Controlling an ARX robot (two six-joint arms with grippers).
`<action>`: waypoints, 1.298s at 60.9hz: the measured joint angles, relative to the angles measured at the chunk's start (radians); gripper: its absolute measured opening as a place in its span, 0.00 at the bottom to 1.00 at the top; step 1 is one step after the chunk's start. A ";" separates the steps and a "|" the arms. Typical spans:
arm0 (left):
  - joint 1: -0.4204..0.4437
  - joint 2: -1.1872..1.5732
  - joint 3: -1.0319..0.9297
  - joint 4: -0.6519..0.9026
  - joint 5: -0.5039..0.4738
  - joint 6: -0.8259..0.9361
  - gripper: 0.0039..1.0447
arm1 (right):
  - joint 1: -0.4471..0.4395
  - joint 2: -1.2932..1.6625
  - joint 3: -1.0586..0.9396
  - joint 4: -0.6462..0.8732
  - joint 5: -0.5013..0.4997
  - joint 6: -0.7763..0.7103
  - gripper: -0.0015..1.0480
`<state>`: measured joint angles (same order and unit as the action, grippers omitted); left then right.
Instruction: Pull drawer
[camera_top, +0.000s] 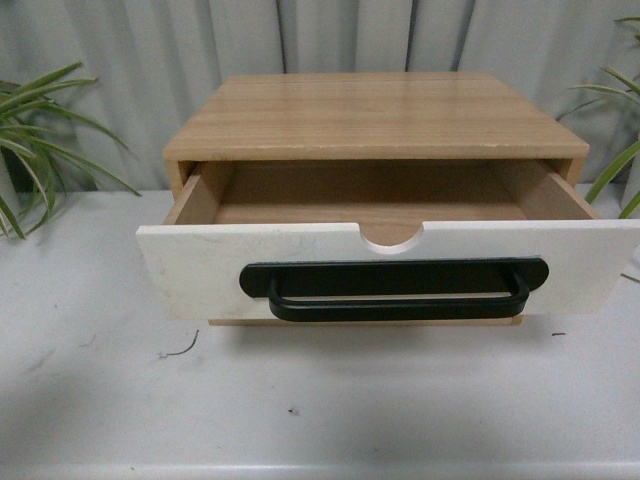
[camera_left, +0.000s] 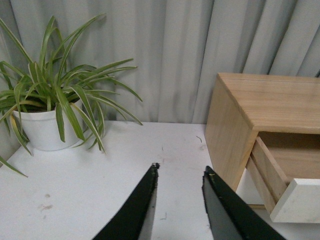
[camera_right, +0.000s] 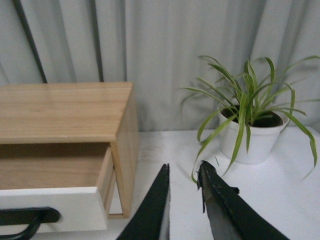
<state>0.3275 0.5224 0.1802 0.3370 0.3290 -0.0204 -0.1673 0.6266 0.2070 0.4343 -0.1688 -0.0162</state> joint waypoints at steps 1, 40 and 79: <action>-0.013 -0.011 -0.008 -0.002 -0.013 0.002 0.25 | 0.007 -0.012 -0.005 0.000 0.005 0.000 0.18; -0.334 -0.270 -0.132 -0.132 -0.322 0.010 0.01 | 0.167 -0.275 -0.156 -0.130 0.169 0.002 0.02; -0.328 -0.513 -0.170 -0.347 -0.331 0.010 0.01 | 0.167 -0.447 -0.195 -0.249 0.169 0.002 0.02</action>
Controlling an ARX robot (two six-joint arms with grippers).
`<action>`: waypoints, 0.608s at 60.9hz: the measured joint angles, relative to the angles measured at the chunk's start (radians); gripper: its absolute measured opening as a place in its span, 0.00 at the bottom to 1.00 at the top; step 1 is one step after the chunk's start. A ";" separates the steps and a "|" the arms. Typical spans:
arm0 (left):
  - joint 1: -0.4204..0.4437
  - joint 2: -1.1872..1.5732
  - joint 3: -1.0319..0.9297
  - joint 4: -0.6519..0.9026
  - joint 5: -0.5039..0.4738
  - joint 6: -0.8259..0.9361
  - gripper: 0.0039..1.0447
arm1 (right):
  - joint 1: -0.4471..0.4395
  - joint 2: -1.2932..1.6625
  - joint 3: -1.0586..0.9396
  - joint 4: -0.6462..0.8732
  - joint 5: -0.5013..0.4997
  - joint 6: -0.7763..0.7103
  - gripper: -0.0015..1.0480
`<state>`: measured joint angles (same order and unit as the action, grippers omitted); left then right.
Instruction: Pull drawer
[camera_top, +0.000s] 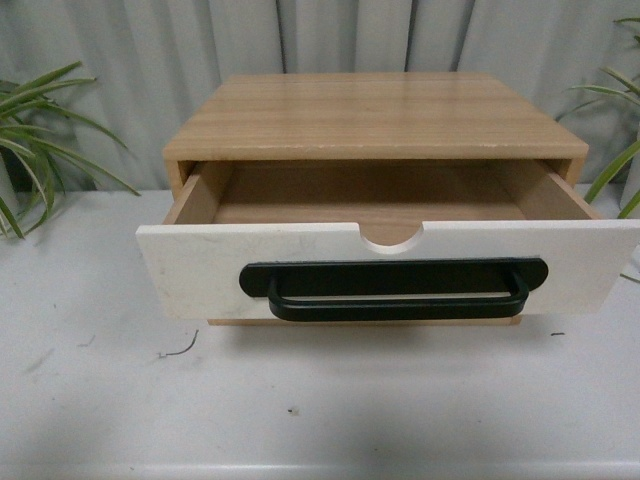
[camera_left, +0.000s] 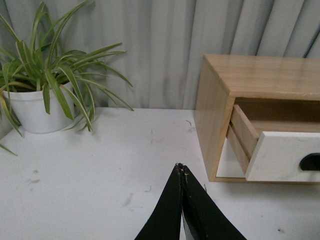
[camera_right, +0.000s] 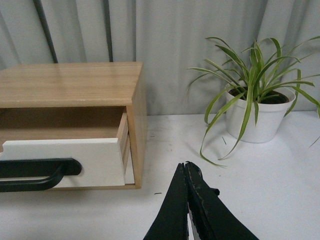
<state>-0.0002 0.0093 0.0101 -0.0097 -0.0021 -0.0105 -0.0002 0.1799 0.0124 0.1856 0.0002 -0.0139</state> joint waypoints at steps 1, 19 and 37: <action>0.000 0.000 0.000 0.001 0.000 0.000 0.01 | 0.000 -0.002 0.000 -0.002 0.000 0.000 0.02; 0.000 0.000 0.000 0.008 0.002 0.000 0.01 | 0.000 -0.177 0.000 -0.193 0.000 0.000 0.02; 0.000 0.000 0.000 0.006 0.002 0.000 0.01 | 0.000 -0.176 0.001 -0.189 0.000 0.000 0.02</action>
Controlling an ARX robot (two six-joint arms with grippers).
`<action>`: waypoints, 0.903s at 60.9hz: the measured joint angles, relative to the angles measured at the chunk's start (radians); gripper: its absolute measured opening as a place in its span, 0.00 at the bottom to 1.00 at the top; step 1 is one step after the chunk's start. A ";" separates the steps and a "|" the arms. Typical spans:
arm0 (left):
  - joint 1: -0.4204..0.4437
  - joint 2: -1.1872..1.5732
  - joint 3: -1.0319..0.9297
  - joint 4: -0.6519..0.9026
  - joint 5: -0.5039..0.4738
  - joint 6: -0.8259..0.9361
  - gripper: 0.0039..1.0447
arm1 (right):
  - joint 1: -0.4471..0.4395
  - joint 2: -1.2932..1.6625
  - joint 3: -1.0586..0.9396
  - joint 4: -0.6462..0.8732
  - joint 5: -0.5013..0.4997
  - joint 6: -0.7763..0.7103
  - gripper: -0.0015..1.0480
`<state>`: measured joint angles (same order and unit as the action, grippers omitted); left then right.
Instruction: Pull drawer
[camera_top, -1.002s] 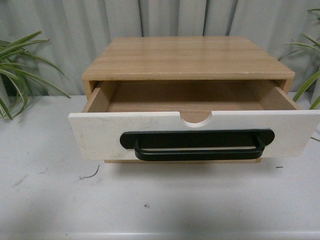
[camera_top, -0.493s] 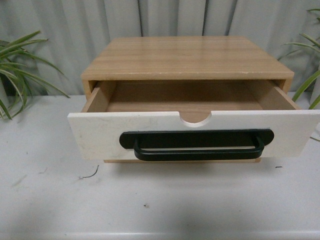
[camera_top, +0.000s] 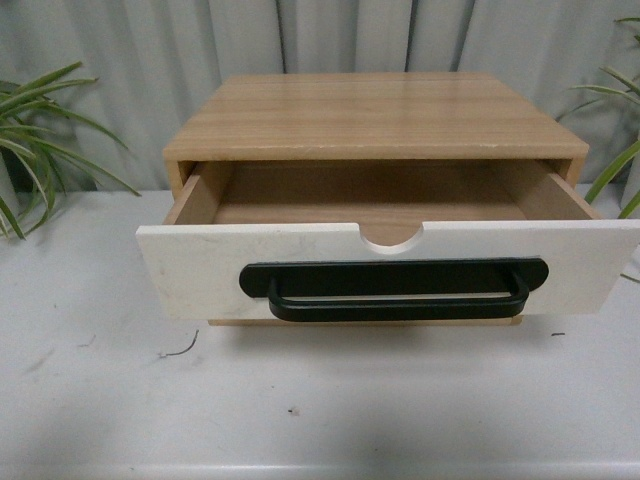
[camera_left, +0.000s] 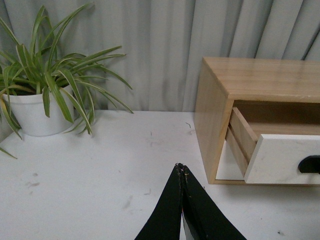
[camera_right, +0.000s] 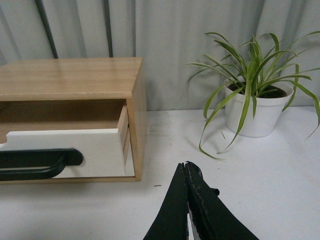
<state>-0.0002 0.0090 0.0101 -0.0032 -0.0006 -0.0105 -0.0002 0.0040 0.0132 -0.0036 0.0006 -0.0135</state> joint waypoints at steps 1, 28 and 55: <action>0.000 0.000 0.000 0.000 0.000 0.000 0.01 | 0.000 0.000 0.000 0.000 0.000 0.000 0.02; 0.000 0.000 0.000 0.000 0.000 0.000 0.56 | 0.000 0.000 0.000 0.000 0.000 0.000 0.54; 0.000 0.000 0.000 0.000 0.000 0.000 0.94 | 0.000 0.000 0.000 0.000 0.000 0.002 0.94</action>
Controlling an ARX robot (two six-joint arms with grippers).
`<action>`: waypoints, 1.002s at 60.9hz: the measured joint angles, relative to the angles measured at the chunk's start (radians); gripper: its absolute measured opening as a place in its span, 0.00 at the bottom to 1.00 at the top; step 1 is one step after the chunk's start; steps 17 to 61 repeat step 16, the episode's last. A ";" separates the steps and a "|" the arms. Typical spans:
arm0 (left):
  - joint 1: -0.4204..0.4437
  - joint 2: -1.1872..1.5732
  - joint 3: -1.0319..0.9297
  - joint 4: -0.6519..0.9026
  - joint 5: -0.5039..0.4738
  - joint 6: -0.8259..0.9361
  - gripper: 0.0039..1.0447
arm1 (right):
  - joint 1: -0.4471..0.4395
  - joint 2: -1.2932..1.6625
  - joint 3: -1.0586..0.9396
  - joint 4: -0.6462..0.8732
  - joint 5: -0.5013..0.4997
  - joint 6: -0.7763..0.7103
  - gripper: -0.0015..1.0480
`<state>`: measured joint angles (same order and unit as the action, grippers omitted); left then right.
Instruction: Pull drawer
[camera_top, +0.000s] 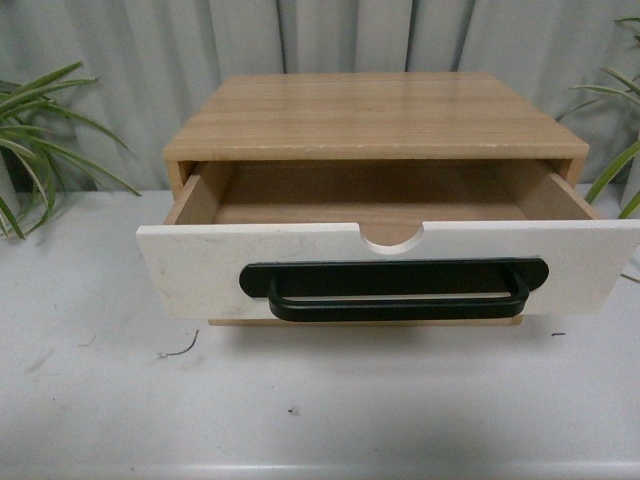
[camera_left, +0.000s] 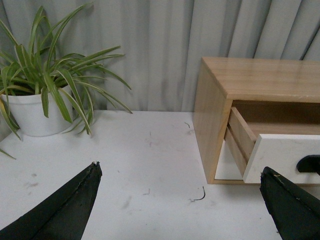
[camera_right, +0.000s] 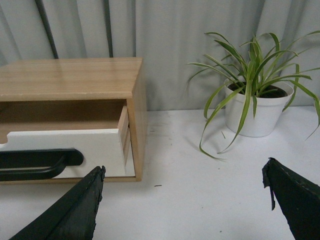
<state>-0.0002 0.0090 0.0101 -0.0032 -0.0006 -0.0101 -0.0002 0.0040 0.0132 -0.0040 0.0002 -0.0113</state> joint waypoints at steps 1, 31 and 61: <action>0.000 0.000 0.000 0.000 0.000 0.000 0.94 | 0.000 0.000 0.000 0.000 0.000 0.000 0.94; 0.000 0.000 0.000 0.000 0.000 0.000 0.94 | 0.000 0.000 0.000 0.000 0.000 0.000 0.94; 0.000 0.000 0.000 0.000 0.000 0.000 0.94 | 0.000 0.000 0.000 0.000 0.000 0.000 0.94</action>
